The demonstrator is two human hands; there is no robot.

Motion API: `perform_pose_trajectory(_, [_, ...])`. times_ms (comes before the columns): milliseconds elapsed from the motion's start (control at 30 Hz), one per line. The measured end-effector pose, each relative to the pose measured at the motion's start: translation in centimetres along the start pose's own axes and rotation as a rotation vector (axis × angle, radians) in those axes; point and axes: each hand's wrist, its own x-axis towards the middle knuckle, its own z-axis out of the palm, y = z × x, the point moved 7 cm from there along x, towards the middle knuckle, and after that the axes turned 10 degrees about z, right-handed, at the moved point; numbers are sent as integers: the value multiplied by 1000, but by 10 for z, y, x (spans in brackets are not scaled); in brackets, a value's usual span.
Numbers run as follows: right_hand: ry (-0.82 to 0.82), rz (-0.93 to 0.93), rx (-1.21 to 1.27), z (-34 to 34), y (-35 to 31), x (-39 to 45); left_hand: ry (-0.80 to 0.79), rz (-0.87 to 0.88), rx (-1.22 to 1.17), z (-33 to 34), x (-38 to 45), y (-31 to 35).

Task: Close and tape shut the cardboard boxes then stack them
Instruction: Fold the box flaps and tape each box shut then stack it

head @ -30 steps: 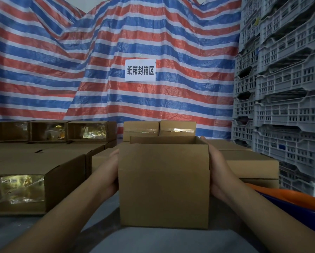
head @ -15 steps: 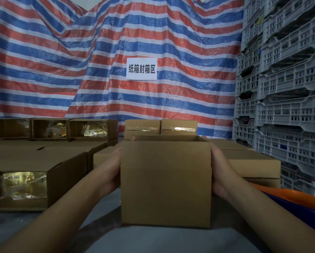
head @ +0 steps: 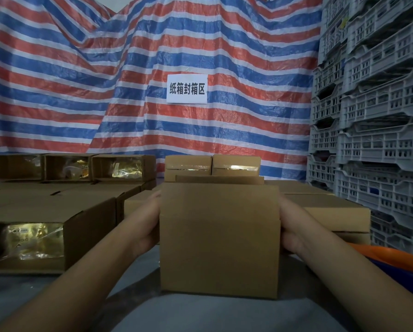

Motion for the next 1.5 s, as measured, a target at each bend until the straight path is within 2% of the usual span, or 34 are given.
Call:
perform_pose_trajectory(167, [-7,11,28,-2,1,3,-28,-55,-38,2,-1,6])
perform_pose_trajectory(367, [1,22,95,-7,2,4,-240,-19,-93,14,-9,17])
perform_pose_trajectory(433, [6,29,103,-9,3,4,-260,-21,-109,14,-10,16])
perform_pose_trajectory(700, [-40,24,128,-9,2,8,-97,-27,26,7,-6,12])
perform_pose_trajectory(900, [-35,61,181,-12,5,10,-72,-29,184,2,-4,10])
perform_pose_trajectory(1033, [-46,40,217,-13,2,10,-39,-29,174,0,-4,10])
perform_pose_trajectory(1267, [-133,0,2,-11,-3,9,-4,30,110,-3,-2,11])
perform_pose_trajectory(1367, [-152,-2,-30,-10,-4,9,56,112,63,-8,1,15])
perform_pose_trajectory(1500, [-157,-15,-39,-10,-3,9,29,134,42,-8,2,16])
